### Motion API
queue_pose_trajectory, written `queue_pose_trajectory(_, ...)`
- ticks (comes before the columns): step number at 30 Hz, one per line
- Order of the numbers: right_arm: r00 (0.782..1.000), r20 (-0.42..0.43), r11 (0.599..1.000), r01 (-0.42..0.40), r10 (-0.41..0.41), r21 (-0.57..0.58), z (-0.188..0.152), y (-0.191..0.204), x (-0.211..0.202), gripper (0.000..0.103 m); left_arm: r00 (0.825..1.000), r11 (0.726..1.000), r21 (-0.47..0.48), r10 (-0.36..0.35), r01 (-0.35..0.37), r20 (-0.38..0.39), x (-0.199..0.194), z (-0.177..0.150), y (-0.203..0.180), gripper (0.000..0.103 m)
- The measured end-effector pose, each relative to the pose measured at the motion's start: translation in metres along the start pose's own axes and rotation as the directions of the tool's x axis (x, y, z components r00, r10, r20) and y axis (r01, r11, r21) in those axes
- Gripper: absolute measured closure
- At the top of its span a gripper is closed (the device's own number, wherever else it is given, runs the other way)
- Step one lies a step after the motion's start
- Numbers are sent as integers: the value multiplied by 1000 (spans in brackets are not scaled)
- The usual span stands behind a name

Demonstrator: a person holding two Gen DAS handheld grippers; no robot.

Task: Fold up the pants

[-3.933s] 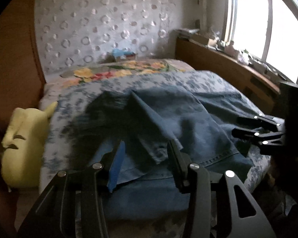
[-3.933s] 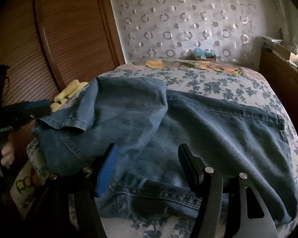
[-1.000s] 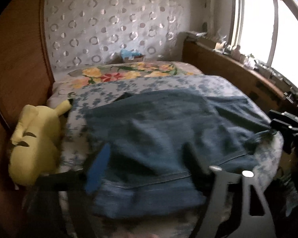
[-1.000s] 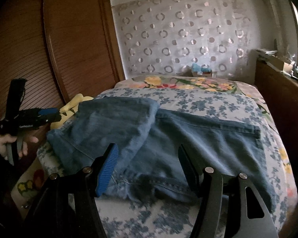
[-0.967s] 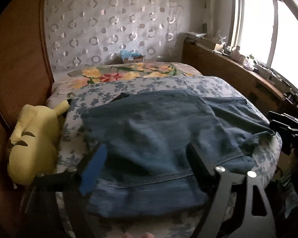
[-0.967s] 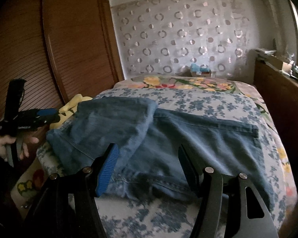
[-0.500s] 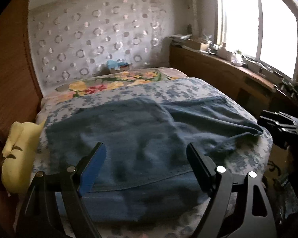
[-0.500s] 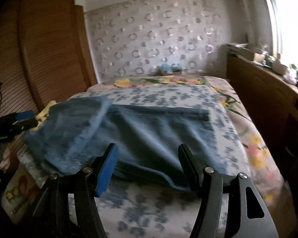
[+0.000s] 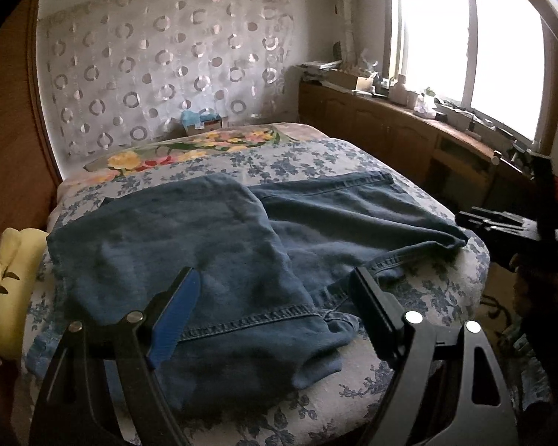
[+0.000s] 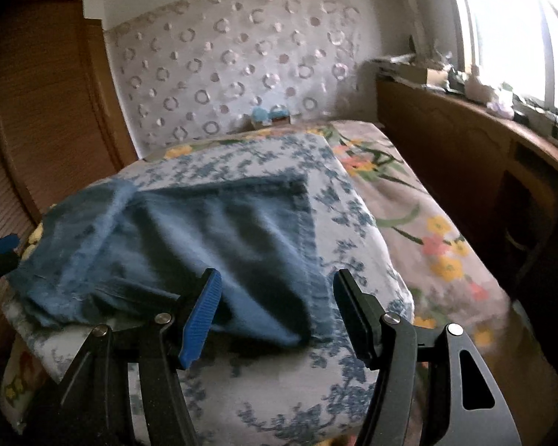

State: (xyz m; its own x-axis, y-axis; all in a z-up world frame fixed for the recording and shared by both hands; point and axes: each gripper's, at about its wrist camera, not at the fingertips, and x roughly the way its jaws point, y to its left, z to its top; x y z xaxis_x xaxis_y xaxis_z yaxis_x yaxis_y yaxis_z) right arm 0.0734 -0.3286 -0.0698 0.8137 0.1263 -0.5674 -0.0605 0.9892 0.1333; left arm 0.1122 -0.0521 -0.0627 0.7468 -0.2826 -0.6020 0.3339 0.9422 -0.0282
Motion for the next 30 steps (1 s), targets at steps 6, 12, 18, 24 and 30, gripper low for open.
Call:
queue_pose_trajectory(6, 999, -43, 998, 6, -3, 62, 6, -14, 15, 38, 1000, 1000, -3, 2, -2, 2, 0, 0, 1, 20)
queue_pose_trajectory(12, 996, -87, 998, 22, -16, 66, 15, -15, 26, 39, 1000, 1000, -15, 9, -9, 8, -3, -4, 5, 20)
queue_pose_trajectory(18, 995, -93, 999, 43, -40, 33, 18, -8, 29, 39, 1000, 999, -28, 26, -25, 15, -9, -7, 15, 20)
queue_pose_trajectory(24, 993, -94, 997, 73, -74, -19, 15, -6, 30, 40, 998, 998, -46, 45, -43, 32, -14, -4, 25, 20)
queue_pose_trajectory(30, 990, -93, 991, 99, -107, -86, 11, 1, 33, 57, 998, 997, -60, 51, -49, 44, -19, -5, 30, 20)
